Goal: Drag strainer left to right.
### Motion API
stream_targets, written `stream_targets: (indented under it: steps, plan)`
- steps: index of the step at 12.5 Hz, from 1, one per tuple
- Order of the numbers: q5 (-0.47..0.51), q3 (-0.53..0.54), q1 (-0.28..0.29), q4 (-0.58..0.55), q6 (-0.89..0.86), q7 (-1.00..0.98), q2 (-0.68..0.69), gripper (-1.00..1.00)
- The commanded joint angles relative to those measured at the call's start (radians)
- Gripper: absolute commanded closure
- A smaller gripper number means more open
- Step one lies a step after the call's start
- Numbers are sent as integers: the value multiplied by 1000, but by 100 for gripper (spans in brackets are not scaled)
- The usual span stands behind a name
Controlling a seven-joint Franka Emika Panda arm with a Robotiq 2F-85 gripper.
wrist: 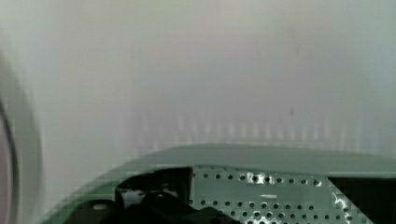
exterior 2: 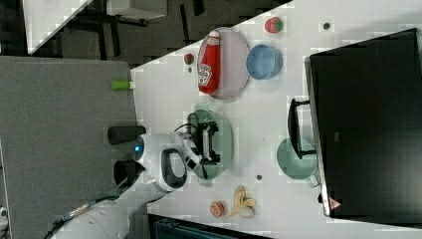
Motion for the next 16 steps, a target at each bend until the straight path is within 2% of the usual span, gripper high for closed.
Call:
stream_targets:
  steps: [1, 10, 16]
  plan:
    - [7, -54, -40, 6, -1, -167, -15, -100]
    - [7, -252, -79, 8, 35, -382, -19, -100]
    - [6, -297, -89, 13, 36, -427, -19, -100]
